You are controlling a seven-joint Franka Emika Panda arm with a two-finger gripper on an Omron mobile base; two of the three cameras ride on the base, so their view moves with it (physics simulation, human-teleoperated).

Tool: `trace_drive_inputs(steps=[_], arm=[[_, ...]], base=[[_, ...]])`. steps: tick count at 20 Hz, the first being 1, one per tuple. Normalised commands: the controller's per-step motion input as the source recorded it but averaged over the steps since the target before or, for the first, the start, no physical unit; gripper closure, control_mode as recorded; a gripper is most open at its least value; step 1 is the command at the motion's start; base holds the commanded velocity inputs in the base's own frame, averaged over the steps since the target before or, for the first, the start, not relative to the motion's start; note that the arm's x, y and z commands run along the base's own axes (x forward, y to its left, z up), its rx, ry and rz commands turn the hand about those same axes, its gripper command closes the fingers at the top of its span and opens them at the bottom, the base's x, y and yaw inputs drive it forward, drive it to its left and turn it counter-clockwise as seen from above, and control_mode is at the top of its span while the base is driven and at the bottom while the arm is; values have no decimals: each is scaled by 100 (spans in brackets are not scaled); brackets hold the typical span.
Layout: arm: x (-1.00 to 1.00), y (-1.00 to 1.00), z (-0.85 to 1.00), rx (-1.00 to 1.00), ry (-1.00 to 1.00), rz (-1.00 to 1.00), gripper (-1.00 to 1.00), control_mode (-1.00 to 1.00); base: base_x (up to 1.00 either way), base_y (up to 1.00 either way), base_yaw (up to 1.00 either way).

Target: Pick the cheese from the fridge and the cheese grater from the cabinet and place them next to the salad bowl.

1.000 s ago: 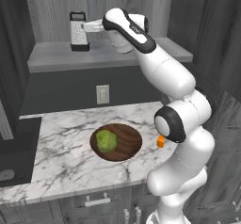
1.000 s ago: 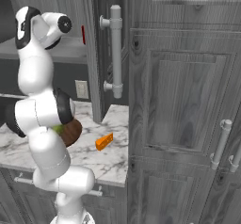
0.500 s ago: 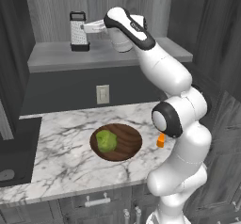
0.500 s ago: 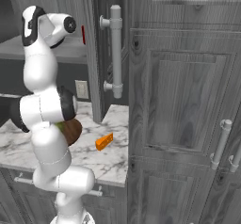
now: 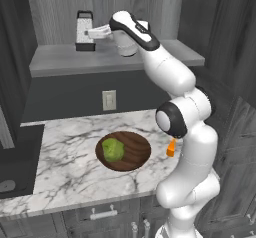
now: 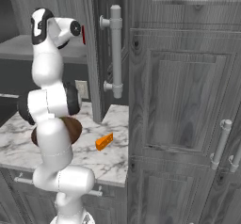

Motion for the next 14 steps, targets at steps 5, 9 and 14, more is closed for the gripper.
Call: trace_drive_inputs(steps=[5,9,14], arm=[[13,29,-1,0,0,0,100,-100],[1,66,0,-5,0,0,100,-100],[0,47,0,-5,-3,0,100,-100]], base=[[0,0,0],[0,0,0],[0,0,0]])
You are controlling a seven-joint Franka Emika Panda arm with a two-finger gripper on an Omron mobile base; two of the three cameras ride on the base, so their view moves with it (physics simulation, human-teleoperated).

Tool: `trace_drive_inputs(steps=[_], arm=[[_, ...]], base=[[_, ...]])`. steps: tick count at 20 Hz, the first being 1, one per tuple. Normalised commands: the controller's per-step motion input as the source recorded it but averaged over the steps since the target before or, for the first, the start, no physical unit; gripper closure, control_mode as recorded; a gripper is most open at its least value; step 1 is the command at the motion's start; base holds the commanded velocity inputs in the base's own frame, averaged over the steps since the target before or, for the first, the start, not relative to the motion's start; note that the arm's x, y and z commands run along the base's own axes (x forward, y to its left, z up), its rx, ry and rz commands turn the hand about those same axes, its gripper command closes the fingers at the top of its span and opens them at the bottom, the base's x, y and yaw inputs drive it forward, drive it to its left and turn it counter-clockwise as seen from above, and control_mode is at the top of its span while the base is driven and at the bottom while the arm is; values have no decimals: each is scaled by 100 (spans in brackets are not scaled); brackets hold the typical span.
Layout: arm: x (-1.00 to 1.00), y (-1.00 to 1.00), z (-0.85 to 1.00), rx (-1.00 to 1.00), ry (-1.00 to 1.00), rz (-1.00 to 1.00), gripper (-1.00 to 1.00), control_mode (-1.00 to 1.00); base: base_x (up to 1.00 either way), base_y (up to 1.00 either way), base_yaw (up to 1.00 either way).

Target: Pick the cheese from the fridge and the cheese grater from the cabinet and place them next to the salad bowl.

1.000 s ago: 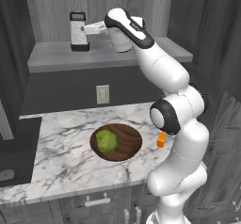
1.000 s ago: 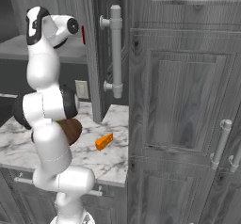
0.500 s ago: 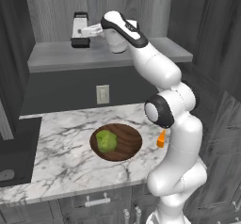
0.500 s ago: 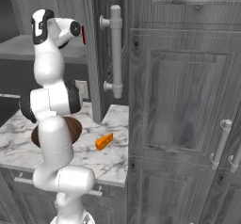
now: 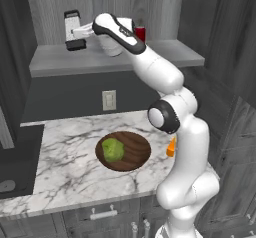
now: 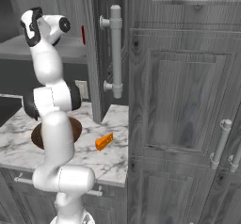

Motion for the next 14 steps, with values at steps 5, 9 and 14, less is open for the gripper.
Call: trace_drive_inputs(steps=[5,9,14], arm=[[-7,20,3,-4,-11,0,100,-100],[-43,-4,4,0,-15,-2,100,-100],[-66,-14,8,1,-4,-10,100,-100]], base=[[0,0,0],[0,0,0],[0,0,0]])
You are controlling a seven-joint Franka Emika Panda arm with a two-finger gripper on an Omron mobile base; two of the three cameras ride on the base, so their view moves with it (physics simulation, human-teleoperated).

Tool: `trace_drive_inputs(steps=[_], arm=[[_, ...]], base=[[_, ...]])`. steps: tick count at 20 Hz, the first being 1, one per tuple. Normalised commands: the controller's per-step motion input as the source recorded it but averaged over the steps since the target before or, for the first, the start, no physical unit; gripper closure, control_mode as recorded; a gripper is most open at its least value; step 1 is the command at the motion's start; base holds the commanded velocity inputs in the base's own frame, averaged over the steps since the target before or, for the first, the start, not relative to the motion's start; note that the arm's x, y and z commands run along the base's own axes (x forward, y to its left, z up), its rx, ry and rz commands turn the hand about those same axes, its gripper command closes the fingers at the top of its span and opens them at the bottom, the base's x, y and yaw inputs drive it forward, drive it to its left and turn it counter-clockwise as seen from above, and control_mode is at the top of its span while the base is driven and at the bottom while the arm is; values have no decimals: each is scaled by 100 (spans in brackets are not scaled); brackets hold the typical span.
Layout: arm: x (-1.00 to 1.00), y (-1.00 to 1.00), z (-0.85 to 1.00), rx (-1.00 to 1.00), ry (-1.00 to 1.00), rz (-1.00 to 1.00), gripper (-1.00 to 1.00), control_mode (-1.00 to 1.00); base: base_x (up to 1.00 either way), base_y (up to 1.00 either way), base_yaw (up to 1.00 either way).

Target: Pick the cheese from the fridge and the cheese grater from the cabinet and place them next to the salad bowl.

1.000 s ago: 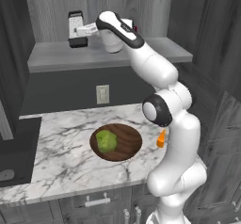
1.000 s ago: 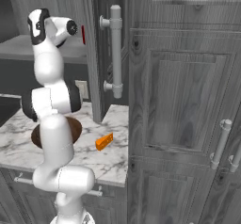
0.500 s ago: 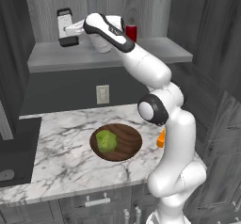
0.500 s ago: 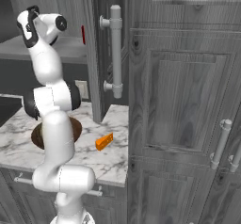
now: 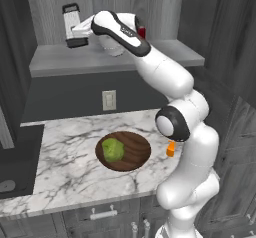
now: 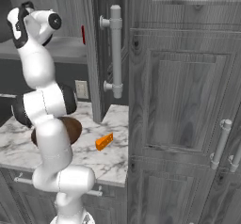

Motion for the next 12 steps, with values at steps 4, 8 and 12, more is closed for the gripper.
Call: trace_drive_inputs(steps=[4,8,12], arm=[[-80,-20,0,2,0,-14,100,-100],[-90,-11,14,1,-2,-15,100,-100],[-97,-11,17,0,-8,-15,100,-100]], base=[[0,0,0],[0,0,0],[0,0,0]])
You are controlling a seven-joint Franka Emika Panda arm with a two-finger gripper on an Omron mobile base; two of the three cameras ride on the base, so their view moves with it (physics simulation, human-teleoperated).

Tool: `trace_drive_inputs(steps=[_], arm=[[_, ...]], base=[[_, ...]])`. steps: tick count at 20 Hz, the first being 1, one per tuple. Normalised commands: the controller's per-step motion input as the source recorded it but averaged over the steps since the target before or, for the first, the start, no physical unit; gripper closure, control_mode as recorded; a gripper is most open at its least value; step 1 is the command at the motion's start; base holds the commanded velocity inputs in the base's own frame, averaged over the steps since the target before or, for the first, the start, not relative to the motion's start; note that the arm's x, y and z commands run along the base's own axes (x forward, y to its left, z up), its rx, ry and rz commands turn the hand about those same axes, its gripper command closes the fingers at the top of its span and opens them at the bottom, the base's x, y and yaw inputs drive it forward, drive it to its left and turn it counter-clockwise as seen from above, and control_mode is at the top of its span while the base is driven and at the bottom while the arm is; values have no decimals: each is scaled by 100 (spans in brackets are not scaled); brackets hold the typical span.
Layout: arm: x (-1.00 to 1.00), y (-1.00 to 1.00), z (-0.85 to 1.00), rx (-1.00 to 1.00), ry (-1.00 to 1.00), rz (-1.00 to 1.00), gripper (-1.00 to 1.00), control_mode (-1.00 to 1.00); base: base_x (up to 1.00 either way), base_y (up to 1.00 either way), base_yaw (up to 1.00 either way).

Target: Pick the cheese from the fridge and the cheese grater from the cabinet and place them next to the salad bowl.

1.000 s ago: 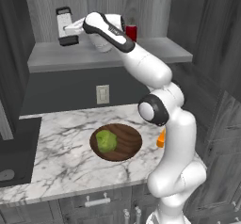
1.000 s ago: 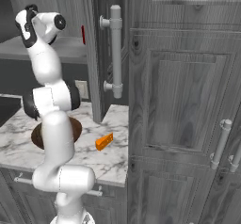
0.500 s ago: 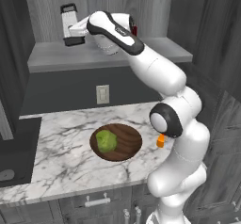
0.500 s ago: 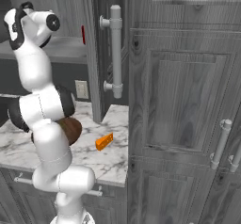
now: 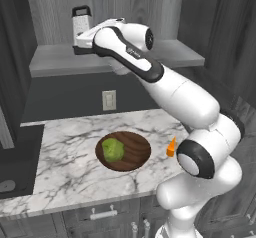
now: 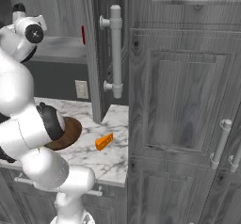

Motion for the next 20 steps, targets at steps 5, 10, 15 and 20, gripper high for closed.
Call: trace_drive_inputs(steps=[5,10,15,20], arm=[[-96,-12,16,0,-9,-15,100,-100],[-97,-6,2,0,0,-18,100,-100],[-98,0,15,0,0,-18,100,-100],[-82,0,26,0,0,-18,100,-100]], base=[[0,0,0],[0,0,0],[0,0,0],[0,0,0]])
